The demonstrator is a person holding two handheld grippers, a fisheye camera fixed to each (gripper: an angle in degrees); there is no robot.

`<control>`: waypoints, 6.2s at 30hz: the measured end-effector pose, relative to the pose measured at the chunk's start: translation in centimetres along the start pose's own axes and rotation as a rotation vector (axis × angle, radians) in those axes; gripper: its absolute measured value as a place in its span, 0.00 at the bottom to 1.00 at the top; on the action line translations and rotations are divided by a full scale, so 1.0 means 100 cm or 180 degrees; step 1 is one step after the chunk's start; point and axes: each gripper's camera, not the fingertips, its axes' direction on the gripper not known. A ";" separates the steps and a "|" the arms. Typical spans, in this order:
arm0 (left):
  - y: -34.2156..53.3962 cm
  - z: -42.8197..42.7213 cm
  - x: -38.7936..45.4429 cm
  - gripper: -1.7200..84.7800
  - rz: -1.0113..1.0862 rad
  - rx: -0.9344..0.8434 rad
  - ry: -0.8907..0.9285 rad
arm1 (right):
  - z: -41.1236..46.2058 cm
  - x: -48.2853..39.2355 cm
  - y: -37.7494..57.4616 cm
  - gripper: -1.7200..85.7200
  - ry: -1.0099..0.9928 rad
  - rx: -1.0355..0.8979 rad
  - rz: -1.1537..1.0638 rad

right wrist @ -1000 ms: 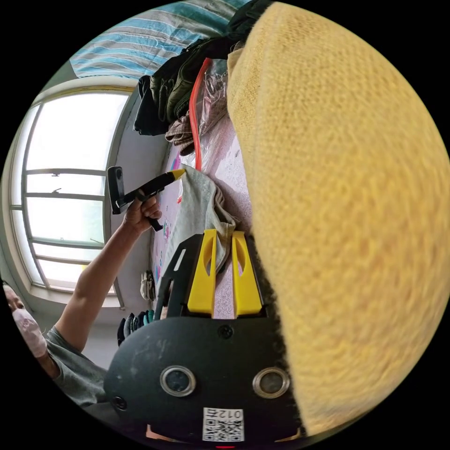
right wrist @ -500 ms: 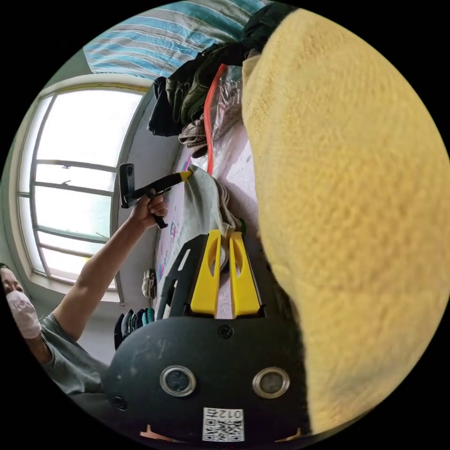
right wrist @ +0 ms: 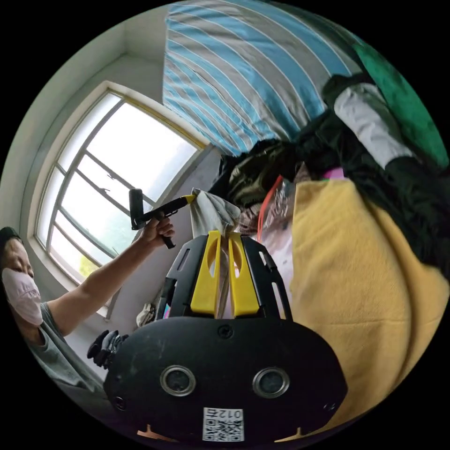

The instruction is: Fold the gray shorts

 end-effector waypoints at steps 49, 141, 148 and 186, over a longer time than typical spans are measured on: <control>1.021 -0.121 -0.049 0.04 -0.1503 0.0155 -0.1080 | 0.515 -0.461 0.615 0.02 -0.1635 -0.3510 -0.2588; 1.026 0.163 -0.226 0.05 -0.4338 -0.1305 -0.0450 | 0.482 0.002 0.410 0.01 0.0072 -0.3663 -0.0902; 0.967 0.137 -0.205 0.03 -0.3657 -0.1636 -0.0748 | 0.478 0.012 0.417 0.01 0.0231 -0.3848 -0.0983; 0.806 0.155 -0.096 0.02 -0.2153 -0.2560 -0.0758 | 0.420 0.019 0.376 0.07 0.0457 -0.4291 -0.1708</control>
